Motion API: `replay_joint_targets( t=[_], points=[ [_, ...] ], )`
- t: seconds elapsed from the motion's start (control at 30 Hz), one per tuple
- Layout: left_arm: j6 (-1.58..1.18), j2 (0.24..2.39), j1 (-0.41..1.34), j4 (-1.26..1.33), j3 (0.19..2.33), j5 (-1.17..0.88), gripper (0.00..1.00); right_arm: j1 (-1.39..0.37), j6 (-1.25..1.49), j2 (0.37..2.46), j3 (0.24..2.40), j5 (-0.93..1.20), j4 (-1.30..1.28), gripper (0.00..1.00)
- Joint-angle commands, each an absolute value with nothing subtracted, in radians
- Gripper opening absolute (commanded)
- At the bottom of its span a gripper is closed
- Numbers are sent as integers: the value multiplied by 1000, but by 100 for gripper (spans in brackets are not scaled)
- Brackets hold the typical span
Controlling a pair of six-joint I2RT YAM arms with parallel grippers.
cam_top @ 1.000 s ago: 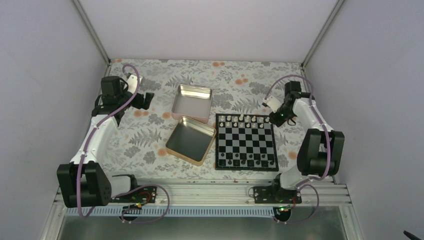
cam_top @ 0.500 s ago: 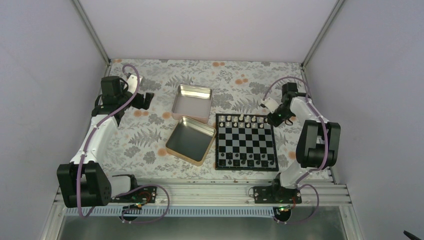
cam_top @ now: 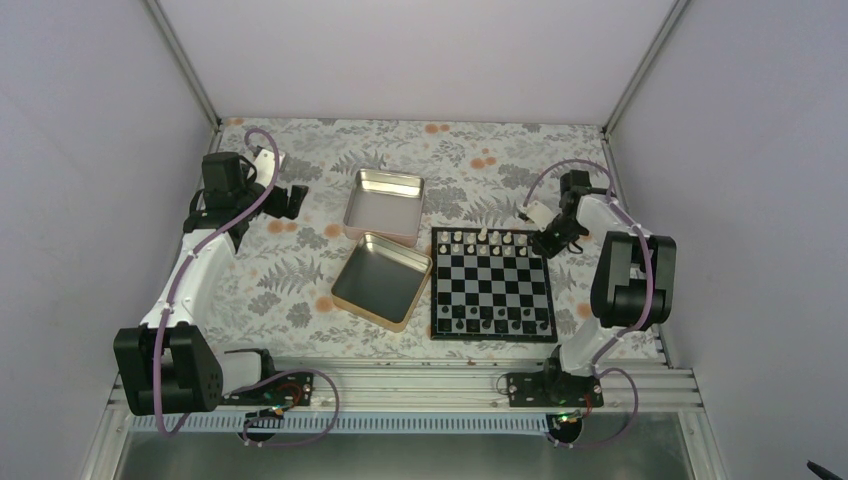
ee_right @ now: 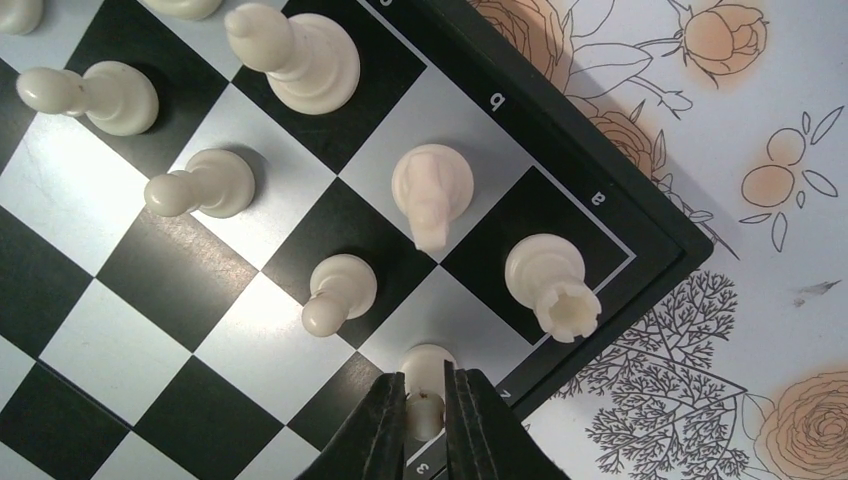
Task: Set up the chess pieces on the board
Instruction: Place the chess piece on the chessboard.
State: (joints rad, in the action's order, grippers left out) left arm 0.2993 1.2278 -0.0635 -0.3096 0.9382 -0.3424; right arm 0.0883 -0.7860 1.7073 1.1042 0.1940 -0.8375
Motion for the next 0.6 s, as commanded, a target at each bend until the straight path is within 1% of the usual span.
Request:
replay_joint_targets(
  t=[0.0,0.07,0.23,0.43,0.57],
  points=[
    [301,1225,-67,-302,945,-351,100,98,-803,1709,1095,196,-823,15],
    [302,1225,-68,-302,945,-354,100,100,-802,1701,1094,195,-819,18],
    [301,1224,-67,-302,945,-352,100,100,-798,1685,1098,192,-810,18],
    [301,1221,-67,-302,945,-351,100,101,-805,1672,1117,202,-849,22],
    [301,1220,-67,-304,945,-352,100,100,-799,1568,1147,216,-918,24]
  ],
)
